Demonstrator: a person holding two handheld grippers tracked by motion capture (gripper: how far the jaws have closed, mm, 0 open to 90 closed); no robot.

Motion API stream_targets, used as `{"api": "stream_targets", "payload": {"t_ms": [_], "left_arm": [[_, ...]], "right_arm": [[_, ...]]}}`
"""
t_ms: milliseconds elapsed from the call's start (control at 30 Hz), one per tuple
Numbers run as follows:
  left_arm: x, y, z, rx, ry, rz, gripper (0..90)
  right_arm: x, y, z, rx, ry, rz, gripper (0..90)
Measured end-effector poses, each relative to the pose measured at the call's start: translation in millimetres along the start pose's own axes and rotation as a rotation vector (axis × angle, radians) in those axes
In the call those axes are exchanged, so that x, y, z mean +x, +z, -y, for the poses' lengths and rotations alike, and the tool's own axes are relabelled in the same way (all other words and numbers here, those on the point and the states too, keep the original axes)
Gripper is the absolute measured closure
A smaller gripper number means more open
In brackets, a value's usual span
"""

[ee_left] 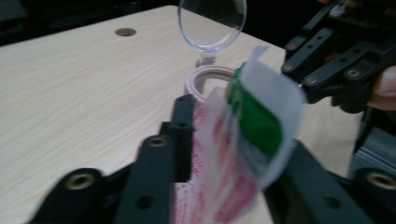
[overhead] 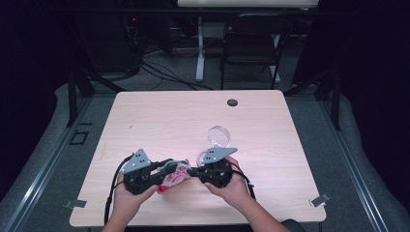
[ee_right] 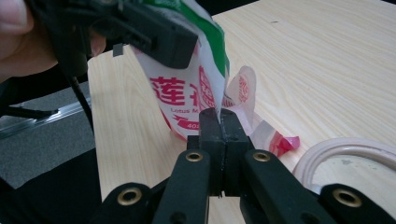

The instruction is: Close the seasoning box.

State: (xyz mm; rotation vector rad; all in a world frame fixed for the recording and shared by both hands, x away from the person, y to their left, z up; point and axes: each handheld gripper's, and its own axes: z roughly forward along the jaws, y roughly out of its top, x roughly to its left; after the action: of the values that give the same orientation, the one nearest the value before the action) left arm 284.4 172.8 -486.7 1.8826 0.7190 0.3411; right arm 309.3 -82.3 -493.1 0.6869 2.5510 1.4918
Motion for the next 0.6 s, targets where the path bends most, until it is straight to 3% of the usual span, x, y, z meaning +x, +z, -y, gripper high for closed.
{"api": "stream_targets", "payload": {"t_ms": [133,200,367,600], "left_arm": [[6.4,2.8,10.9,-0.004,-0.041,0.004,48.9],[12.7,5.1,20.9,-0.006,-0.078,-0.001,44.6],[23.2,8.0,40.5,-0.007,-0.155,0.036,36.7],[27.8,13.1,57.3,0.042,-0.166,0.011,34.1]], "right_arm": [[-3.4,0.8,-1.6,-0.014,0.014,-0.009,90.0],[-5.2,1.2,-2.6,-0.014,0.014,-0.012,90.0],[-8.2,4.1,-5.7,-0.026,0.017,-0.023,90.0],[-9.3,8.2,-8.5,-0.042,0.020,-0.028,90.0]]}}
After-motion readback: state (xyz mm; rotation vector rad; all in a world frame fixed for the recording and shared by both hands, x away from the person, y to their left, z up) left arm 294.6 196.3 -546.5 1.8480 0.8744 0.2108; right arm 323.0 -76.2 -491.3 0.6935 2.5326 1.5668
